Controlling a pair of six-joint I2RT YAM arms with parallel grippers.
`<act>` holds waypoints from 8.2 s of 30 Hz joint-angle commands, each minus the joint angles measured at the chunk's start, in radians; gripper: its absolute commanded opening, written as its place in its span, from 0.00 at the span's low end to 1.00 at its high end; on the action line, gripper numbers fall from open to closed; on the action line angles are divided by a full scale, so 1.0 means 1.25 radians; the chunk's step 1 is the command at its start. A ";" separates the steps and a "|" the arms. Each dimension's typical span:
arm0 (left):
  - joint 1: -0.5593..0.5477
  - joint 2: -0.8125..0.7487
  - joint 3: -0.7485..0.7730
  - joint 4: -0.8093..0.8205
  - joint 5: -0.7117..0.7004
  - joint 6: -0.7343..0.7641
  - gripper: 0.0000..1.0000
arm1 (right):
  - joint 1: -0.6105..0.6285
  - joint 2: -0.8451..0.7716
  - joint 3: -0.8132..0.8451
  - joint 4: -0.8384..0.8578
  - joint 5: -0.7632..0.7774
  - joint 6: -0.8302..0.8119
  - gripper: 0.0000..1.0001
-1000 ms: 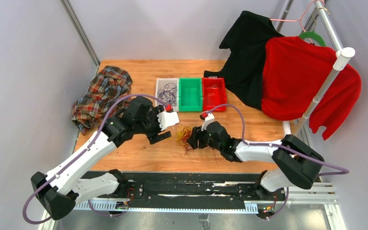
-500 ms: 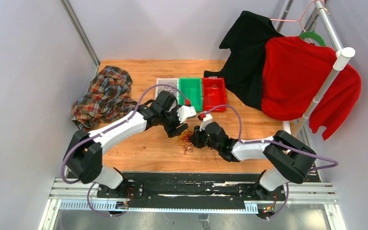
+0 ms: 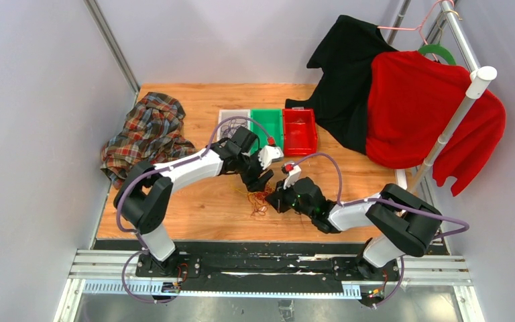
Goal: Untangle the cables
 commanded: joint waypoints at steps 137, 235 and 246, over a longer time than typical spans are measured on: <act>0.137 -0.483 0.564 -0.173 -0.104 0.246 0.00 | -0.119 -0.561 0.114 -0.795 0.023 -0.055 0.01; -0.067 0.588 0.822 0.072 -0.269 0.293 0.26 | -0.252 -0.728 0.083 -0.798 0.558 0.038 0.49; -0.037 0.490 0.898 -0.127 -0.144 0.186 0.98 | -0.258 -0.750 0.130 -0.841 0.534 -0.002 0.47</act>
